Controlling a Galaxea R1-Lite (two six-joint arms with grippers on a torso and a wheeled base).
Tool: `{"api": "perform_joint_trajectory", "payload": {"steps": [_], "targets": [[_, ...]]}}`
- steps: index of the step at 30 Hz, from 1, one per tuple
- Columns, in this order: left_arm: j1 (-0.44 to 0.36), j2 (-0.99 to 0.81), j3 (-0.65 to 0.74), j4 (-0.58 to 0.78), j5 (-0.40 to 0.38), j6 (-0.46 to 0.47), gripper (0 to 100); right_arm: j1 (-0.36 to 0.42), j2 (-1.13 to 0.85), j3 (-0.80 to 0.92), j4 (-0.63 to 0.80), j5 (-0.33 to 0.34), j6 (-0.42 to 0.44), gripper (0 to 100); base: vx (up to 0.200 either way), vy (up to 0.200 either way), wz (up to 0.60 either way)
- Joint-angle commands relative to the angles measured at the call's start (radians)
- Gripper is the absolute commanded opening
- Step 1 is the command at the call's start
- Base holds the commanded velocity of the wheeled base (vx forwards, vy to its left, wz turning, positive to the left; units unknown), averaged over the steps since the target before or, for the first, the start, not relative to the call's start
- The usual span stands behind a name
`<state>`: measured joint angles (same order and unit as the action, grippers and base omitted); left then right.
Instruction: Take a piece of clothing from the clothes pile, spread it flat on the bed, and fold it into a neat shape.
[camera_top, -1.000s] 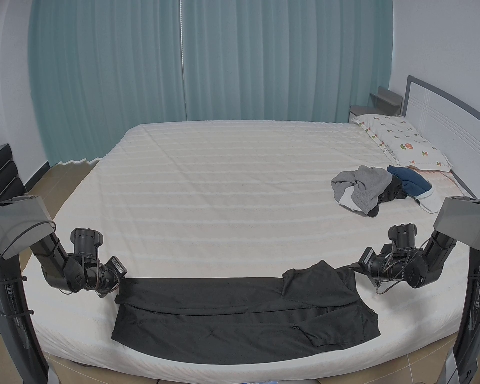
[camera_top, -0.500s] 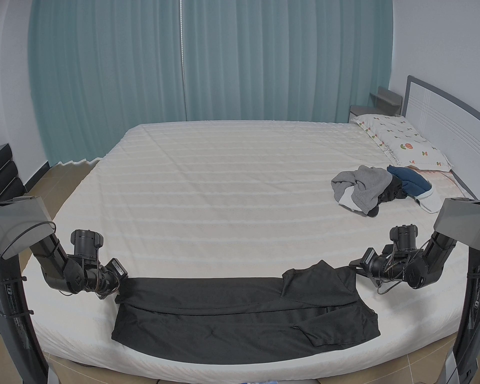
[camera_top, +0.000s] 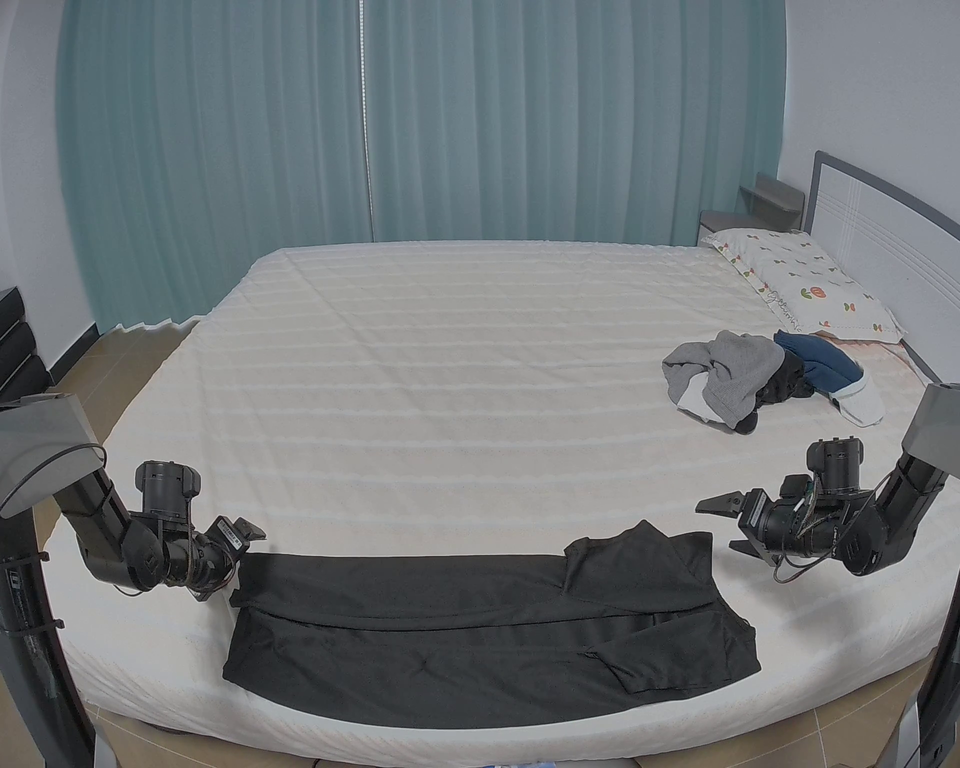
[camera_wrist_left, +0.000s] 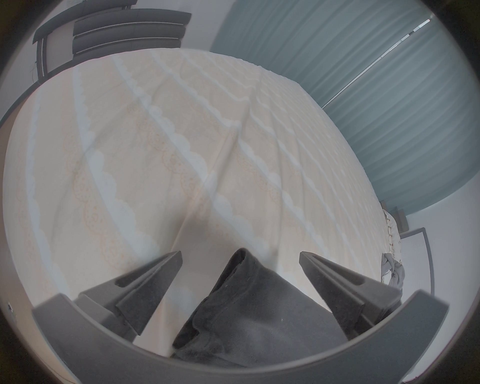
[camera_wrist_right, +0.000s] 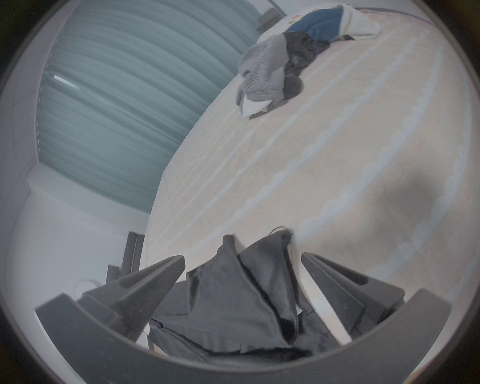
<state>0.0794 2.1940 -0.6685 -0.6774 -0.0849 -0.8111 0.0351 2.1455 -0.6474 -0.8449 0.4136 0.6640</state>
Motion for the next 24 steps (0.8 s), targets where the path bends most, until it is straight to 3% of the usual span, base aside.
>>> {"api": "perform_joint_trajectory", "payload": {"steps": [1, 4, 12, 14, 24], "targets": [[0.007, -0.013, 0.035, -0.025, 0.001, -0.002, 100, 0.069, -0.026, 0.000, 0.023, -0.004, -0.020, 100, 0.000, 0.000, 0.00], [0.007, -0.020, 0.055, -0.044, 0.001, 0.000, 100, 0.108, -0.021, 0.000, 0.023, -0.009, -0.049, 100, 0.000, 0.000, 0.00], [0.007, -0.025, 0.070, -0.056, 0.001, 0.000, 100, 0.121, 0.028, -0.008, 0.027, -0.019, -0.103, 100, 0.000, 0.000, 0.00], [0.002, -0.027, 0.076, -0.056, -0.004, 0.001, 100, 0.117, 0.048, -0.014, 0.018, -0.052, -0.127, 100, 0.000, 0.000, 0.00], [0.000, -0.025, 0.075, -0.056, -0.004, 0.001, 100, 0.124, 0.114, -0.026, 0.018, -0.056, -0.135, 100, 0.000, 0.000, 0.00]]}}
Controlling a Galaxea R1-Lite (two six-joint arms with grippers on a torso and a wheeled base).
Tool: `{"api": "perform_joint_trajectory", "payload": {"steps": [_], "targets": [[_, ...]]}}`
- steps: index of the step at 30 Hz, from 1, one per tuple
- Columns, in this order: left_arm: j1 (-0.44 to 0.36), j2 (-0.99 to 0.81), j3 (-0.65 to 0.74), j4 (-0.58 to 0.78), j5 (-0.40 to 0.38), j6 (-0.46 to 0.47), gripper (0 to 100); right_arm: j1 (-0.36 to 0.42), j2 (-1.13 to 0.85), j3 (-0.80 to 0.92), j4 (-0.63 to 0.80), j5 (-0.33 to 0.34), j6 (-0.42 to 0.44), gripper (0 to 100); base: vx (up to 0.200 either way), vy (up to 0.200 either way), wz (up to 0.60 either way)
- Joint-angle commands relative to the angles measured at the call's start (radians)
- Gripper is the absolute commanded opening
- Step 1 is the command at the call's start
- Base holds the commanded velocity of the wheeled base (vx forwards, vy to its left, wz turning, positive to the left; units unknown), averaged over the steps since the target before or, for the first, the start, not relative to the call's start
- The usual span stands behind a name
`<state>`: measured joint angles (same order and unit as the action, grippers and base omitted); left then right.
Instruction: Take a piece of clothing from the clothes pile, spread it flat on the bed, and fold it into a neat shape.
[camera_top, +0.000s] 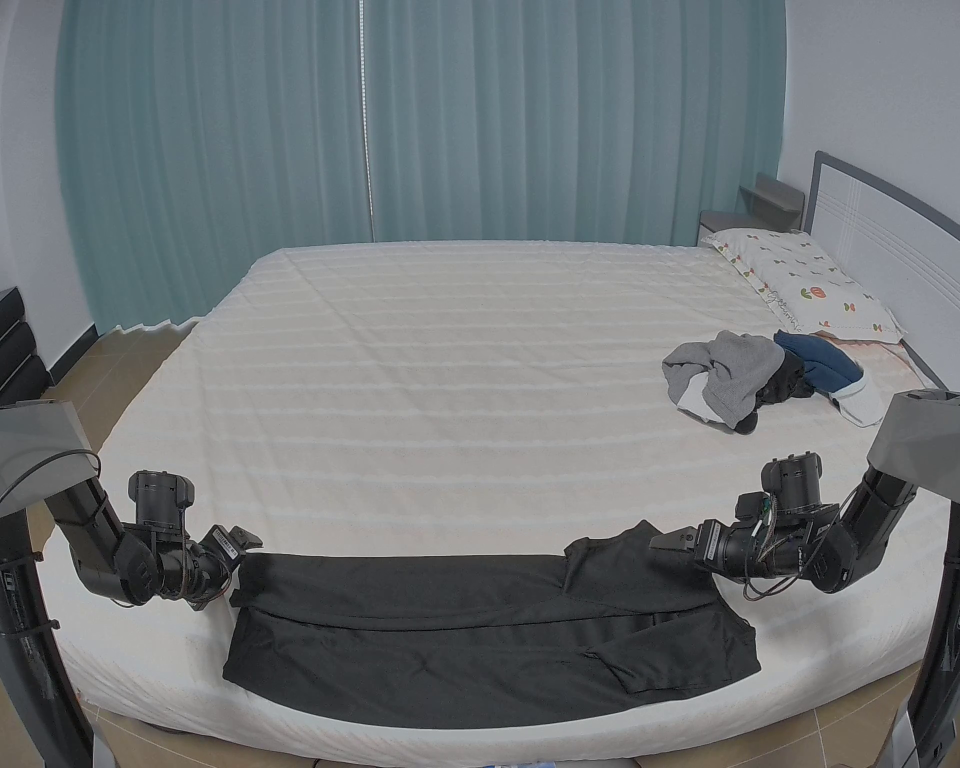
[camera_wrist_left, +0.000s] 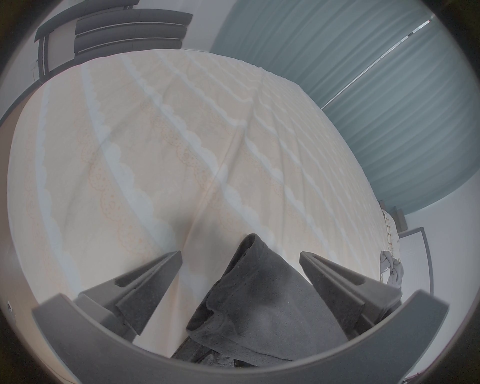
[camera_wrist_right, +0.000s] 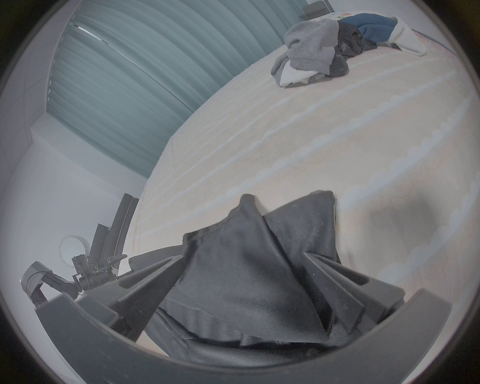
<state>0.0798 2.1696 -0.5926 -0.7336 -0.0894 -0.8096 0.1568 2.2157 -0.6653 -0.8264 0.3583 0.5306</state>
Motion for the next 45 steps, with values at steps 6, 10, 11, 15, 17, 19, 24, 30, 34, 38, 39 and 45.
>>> {"api": "perform_joint_trajectory", "payload": {"steps": [6, 10, 11, 15, 17, 19, 24, 30, 34, 38, 39, 45], "targets": [[0.002, -0.004, -0.001, 0.000, -0.001, 0.000, 100, -0.002, 0.058, -0.002, 0.003, -0.004, -0.017, 0, 0.000, 0.000, 0.00], [0.002, -0.004, -0.001, 0.000, 0.000, 0.000, 100, -0.010, 0.047, 0.009, 0.007, -0.005, -0.017, 0, 0.000, 0.000, 0.00], [0.005, -0.007, -0.004, -0.001, 0.002, 0.003, 100, -0.026, 0.030, 0.029, 0.007, -0.005, -0.020, 0, 0.000, 0.000, 0.00], [0.025, -0.033, -0.003, 0.005, 0.000, 0.020, 100, -0.042, 0.005, 0.062, 0.004, -0.004, -0.021, 0, 0.000, 0.000, 0.00], [0.025, -0.036, -0.003, 0.007, 0.000, 0.020, 100, -0.042, 0.004, 0.062, 0.003, -0.004, -0.021, 0, 0.000, 0.000, 0.00], [0.029, -0.053, 0.000, 0.013, -0.007, 0.033, 100, -0.056, -0.021, 0.089, 0.000, -0.002, -0.026, 0, 0.000, 0.000, 0.00], [0.031, -0.093, 0.019, 0.013, -0.009, 0.043, 100, -0.068, -0.061, 0.150, -0.002, 0.005, -0.054, 0, 0.000, 0.000, 0.00], [0.028, -0.172, 0.102, 0.013, -0.009, 0.122, 100, -0.068, -0.062, 0.204, -0.010, 0.005, -0.081, 0, 0.000, 0.000, 0.00], [0.008, -0.195, 0.148, 0.028, -0.021, 0.141, 100, -0.066, -0.061, 0.220, -0.045, 0.007, -0.077, 0, 0.000, 0.000, 0.00], [-0.045, -0.185, 0.152, 0.062, -0.026, 0.133, 100, -0.059, -0.057, 0.240, -0.102, 0.004, -0.064, 0, 0.000, 0.000, 0.00], [-0.045, -0.185, 0.152, 0.062, -0.026, 0.133, 100, -0.059, -0.057, 0.240, -0.102, 0.004, -0.064, 0, 0.000, 0.000, 0.00], [-0.072, -0.113, 0.135, 0.063, -0.027, 0.116, 100, -0.056, -0.059, 0.250, -0.117, -0.001, -0.061, 0, 0.000, 0.000, 0.00]]}}
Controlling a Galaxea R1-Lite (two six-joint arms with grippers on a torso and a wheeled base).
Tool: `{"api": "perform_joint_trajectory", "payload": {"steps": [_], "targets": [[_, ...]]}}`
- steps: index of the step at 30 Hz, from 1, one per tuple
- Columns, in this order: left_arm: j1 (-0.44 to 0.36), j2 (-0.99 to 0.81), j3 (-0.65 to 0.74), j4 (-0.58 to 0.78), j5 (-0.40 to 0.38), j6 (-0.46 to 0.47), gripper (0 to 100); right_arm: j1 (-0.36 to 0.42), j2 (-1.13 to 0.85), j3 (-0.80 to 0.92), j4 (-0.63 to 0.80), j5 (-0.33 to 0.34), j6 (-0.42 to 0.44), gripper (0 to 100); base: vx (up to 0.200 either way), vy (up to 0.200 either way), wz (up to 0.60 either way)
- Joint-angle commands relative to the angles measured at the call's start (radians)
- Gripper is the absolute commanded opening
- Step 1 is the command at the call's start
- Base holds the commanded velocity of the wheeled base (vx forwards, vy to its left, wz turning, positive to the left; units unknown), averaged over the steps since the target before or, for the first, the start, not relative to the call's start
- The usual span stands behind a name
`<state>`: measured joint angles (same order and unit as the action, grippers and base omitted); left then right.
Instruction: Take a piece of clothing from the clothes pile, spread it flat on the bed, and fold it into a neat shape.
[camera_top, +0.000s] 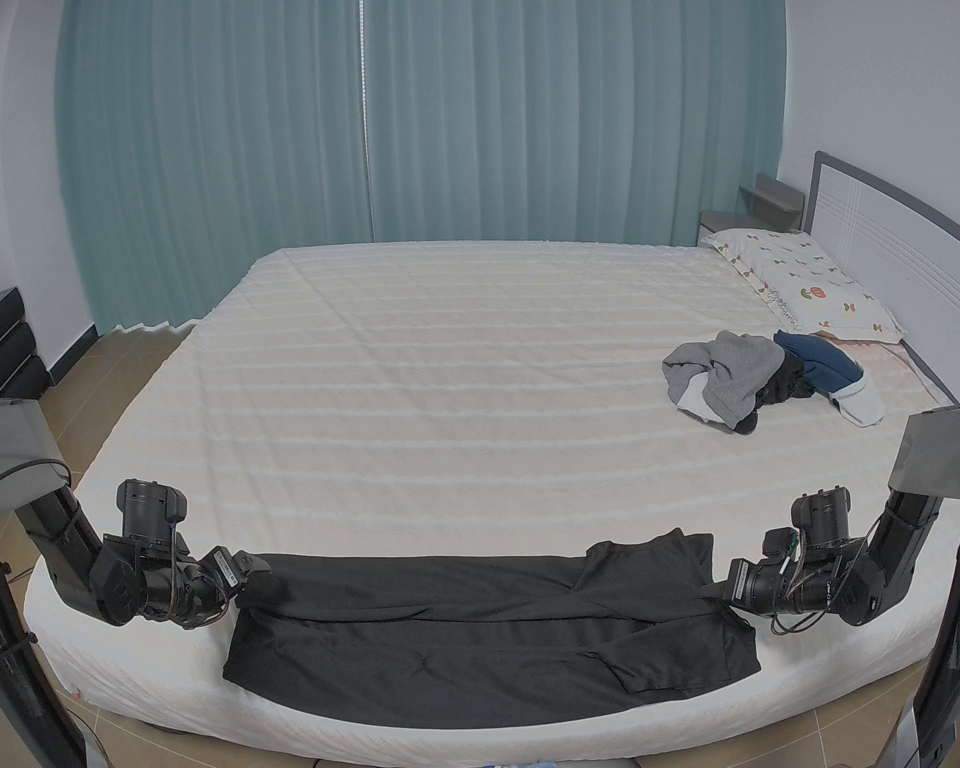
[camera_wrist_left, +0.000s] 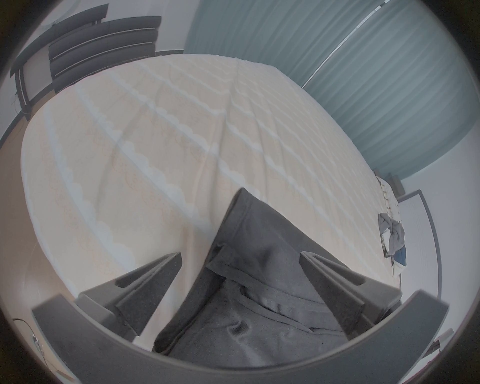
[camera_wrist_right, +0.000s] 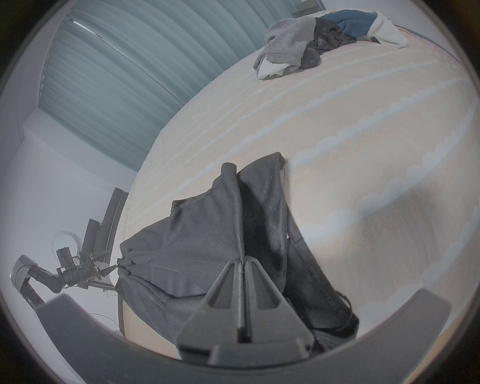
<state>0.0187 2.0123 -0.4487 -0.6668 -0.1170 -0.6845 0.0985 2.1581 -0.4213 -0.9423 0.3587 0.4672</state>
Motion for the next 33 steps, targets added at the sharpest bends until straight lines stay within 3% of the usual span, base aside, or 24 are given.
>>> {"api": "perform_joint_trajectory", "payload": {"steps": [1, 2, 3, 8, 18, 19, 25, 29, 30, 33], "targets": [[-0.011, 0.051, -0.011, -0.005, 0.000, -0.012, 100, 0.003, -0.001, 0.006, -0.001, -0.001, 0.002, 0, 0.000, 0.000, 0.00], [-0.011, 0.059, -0.011, -0.007, 0.000, -0.017, 100, 0.003, -0.003, 0.007, -0.001, -0.001, 0.002, 0, 0.000, 0.000, 0.00], [-0.011, 0.062, -0.013, -0.007, -0.001, -0.018, 0, 0.003, -0.003, 0.007, -0.001, -0.001, 0.002, 0, 0.000, 0.000, 0.00], [-0.011, 0.085, -0.038, -0.007, -0.001, -0.024, 0, 0.003, -0.004, 0.007, -0.001, -0.003, 0.004, 0, 0.000, 0.000, 0.00], [-0.013, 0.068, -0.041, -0.005, 0.013, -0.055, 0, 0.004, 0.005, -0.001, -0.019, -0.004, 0.091, 0, 0.000, 0.000, 0.00], [-0.011, 0.057, -0.039, -0.005, 0.013, -0.058, 0, 0.004, 0.008, -0.001, -0.021, -0.006, 0.096, 100, 0.000, 0.000, 0.00], [-0.016, 0.026, -0.036, -0.007, 0.013, -0.092, 0, -0.005, -0.040, -0.005, -0.030, -0.017, 0.160, 100, 0.000, 0.000, 0.00], [-0.016, 0.020, -0.042, -0.010, 0.013, -0.112, 0, 0.006, -0.118, -0.007, -0.007, -0.076, 0.257, 100, 0.000, 0.000, 0.00], [-0.016, 0.005, -0.047, -0.010, 0.013, -0.130, 0, 0.040, -0.161, -0.008, 0.025, -0.135, 0.303, 100, 0.000, 0.000, 0.00], [-0.016, -0.012, -0.048, -0.011, 0.013, -0.148, 0, 0.070, -0.188, -0.017, 0.057, -0.187, 0.347, 100, 0.000, 0.000, 0.00]]}}
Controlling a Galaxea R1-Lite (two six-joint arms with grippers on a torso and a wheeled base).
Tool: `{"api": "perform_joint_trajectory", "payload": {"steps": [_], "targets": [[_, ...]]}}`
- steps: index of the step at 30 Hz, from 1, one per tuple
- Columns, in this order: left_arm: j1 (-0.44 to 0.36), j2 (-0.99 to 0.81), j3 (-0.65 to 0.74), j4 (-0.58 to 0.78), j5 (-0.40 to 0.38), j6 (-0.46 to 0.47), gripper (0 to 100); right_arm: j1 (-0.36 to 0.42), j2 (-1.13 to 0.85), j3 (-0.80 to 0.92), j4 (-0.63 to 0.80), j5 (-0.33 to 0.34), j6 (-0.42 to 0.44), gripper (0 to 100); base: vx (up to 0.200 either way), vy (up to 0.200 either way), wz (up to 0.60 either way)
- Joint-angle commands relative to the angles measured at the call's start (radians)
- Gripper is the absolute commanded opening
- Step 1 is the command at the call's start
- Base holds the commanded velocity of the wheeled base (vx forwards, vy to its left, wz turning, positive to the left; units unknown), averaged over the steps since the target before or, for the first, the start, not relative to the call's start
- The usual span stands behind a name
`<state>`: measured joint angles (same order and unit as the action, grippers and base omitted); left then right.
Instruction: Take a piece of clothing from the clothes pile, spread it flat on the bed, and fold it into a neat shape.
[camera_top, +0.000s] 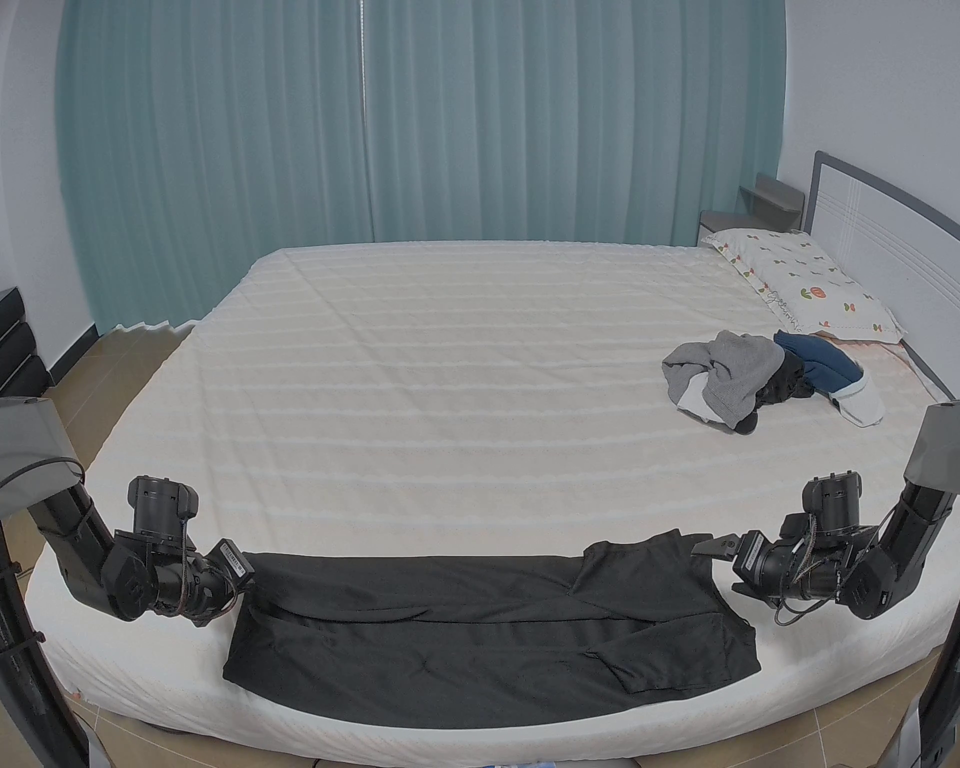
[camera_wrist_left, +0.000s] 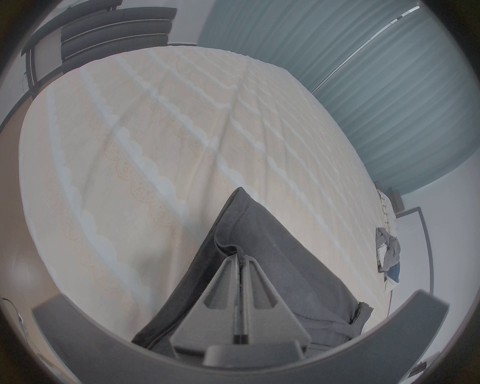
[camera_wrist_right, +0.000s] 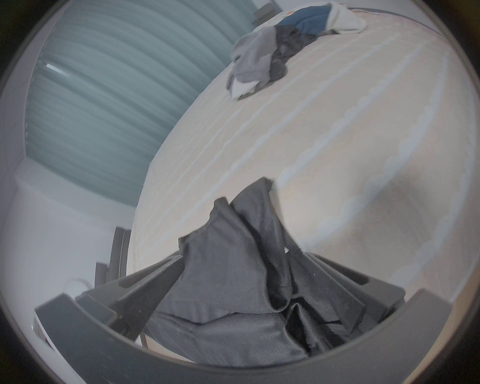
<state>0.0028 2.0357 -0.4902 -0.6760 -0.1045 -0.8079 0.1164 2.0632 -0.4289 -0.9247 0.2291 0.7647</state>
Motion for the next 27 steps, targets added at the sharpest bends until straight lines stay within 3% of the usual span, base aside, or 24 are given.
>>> {"api": "perform_joint_trajectory", "payload": {"steps": [1, 4, 8, 12, 13, 15, 27], "targets": [[0.000, -0.052, -0.007, -0.002, -0.001, -0.039, 0, 0.088, -0.130, -0.031, 0.072, -0.100, 0.107, 100, 0.000, 0.000, 0.00], [-0.001, -0.066, -0.005, -0.002, -0.006, -0.042, 0, 0.147, -0.158, -0.050, 0.104, -0.116, 0.179, 100, 0.000, 0.000, 0.00], [0.000, -0.069, -0.005, -0.002, -0.006, -0.053, 0, 0.200, -0.101, -0.065, 0.104, -0.134, 0.199, 100, 0.000, 0.000, 0.00], [0.000, -0.078, -0.008, -0.010, -0.008, -0.083, 0, 0.236, -0.031, -0.080, 0.101, -0.175, 0.222, 100, 0.000, 0.000, 0.00], [0.000, -0.078, -0.008, -0.039, -0.008, -0.096, 0, 0.264, 0.011, -0.094, 0.096, -0.214, 0.269, 100, 0.000, 0.000, 0.00], [0.000, -0.077, -0.002, -0.065, -0.003, -0.099, 0, 0.281, 0.038, -0.102, 0.095, -0.226, 0.295, 100, 0.000, 0.000, 0.00], [0.000, -0.077, 0.005, -0.082, -0.001, -0.099, 0, 0.298, 0.081, -0.103, 0.093, -0.234, 0.347, 100, 0.000, 0.000, 0.00]]}}
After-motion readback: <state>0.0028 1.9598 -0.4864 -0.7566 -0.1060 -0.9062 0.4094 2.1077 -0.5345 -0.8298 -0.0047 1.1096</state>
